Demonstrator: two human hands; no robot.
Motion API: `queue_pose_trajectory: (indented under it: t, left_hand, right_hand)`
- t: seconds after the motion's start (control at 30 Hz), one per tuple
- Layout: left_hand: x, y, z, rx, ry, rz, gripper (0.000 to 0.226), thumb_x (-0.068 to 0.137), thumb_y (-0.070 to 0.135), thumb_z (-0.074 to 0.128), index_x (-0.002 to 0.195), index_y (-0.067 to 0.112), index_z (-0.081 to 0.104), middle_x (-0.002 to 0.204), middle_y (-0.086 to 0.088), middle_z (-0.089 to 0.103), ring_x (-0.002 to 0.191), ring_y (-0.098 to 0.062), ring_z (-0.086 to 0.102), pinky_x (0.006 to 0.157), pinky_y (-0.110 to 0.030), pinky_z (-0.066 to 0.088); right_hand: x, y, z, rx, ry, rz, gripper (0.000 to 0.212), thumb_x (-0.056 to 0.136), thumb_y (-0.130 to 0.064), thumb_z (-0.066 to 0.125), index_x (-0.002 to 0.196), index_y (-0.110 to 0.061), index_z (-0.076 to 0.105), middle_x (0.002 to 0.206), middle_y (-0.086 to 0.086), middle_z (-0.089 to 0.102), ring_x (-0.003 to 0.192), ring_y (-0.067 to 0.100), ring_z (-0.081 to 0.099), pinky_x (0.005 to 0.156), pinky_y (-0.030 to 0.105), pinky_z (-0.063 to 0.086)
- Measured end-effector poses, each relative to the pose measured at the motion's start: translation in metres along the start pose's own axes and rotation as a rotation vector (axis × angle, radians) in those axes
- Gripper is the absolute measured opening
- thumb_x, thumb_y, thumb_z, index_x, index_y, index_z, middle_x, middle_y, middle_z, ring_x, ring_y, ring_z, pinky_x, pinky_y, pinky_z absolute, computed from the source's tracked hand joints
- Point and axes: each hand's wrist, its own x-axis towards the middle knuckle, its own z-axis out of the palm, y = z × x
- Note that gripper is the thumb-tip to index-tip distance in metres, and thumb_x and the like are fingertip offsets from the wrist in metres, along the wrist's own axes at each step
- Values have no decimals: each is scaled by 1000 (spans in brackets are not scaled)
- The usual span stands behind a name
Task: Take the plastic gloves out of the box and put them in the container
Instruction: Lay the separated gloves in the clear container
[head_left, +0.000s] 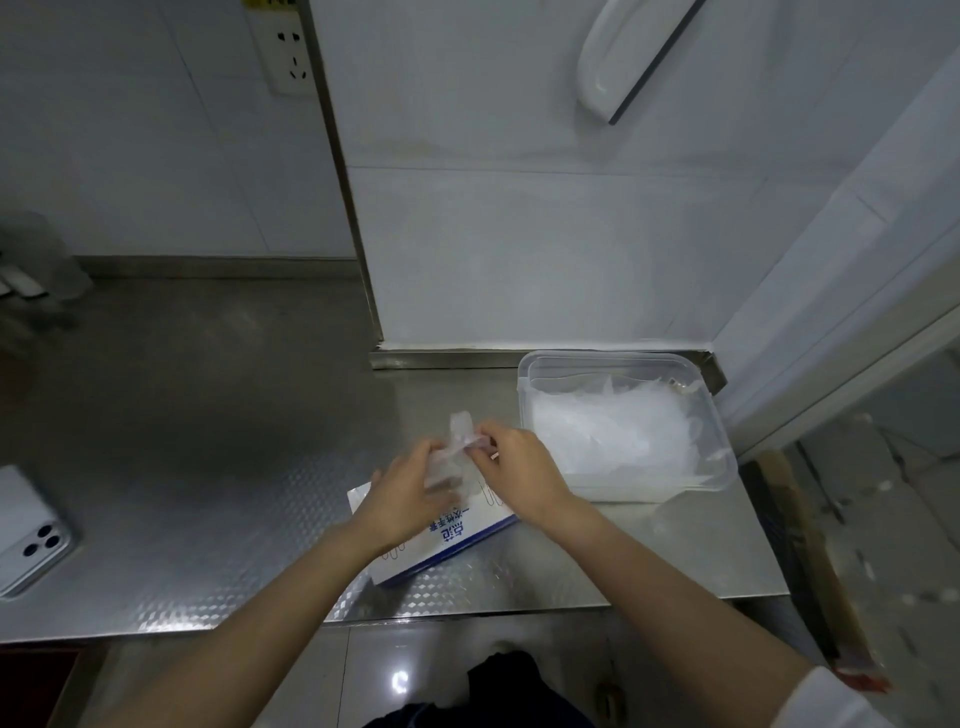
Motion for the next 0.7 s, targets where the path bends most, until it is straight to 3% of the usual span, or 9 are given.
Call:
queue_pose_trajectory:
  t: [0.07,0.13,0.27,0.4,0.5,0.57,0.7]
  left_hand:
    - [2,-13,7,169,-47,-45,59,81,31,68,134,25,42,130,7,51,122,-17,47,105,-41,36]
    - [2,-18,11,280,-43,-70,61,84,31,66,139,22,40,140,5,44,130,-17,39,109,-36,29]
    - [3,-13,11,371,-33,-5,38,85,28,64,121,24,53,129,8,49,126,-13,39,101,-32,27]
    - [7,-12,6,389,-95,13,40,84,29,66,121,24,53,128,8,48,124,-14,41,101,-33,31]
    - [14,-2,-4,195,-145,-30,53,83,33,69,129,22,47,135,3,45,123,-16,44,103,-35,37]
    - [17,16,-15,29,-58,-34,57,85,30,68,134,17,43,136,-1,44,123,-17,45,101,-30,38]
    - [25,57,-35,-328,124,31,48,89,10,61,134,14,43,129,0,48,124,-18,46,102,-28,37]
  right_hand:
    - [1,0,-6,-10,5,21,20,93,-19,52,73,-17,51,68,2,58,64,21,54,59,31,40]
    - [2,0,-12,-3,14,39,16,92,-21,53,81,-11,57,72,5,62,66,21,57,60,31,43]
    - [6,-6,-31,155,106,61,13,94,-20,53,86,-10,55,73,4,60,62,15,52,54,21,39]
    - [18,-7,-54,358,244,132,8,96,-10,49,91,-11,55,79,5,61,68,16,53,57,15,41]
    - [25,5,-68,391,240,150,10,95,-9,50,92,-11,60,75,-3,61,68,12,59,73,31,52]
    - [25,12,-76,397,200,150,11,94,-10,53,89,-13,62,75,0,64,74,21,63,75,37,55]
    - [17,19,-86,385,-7,121,24,92,1,47,77,-12,61,72,0,64,70,15,63,70,24,55]
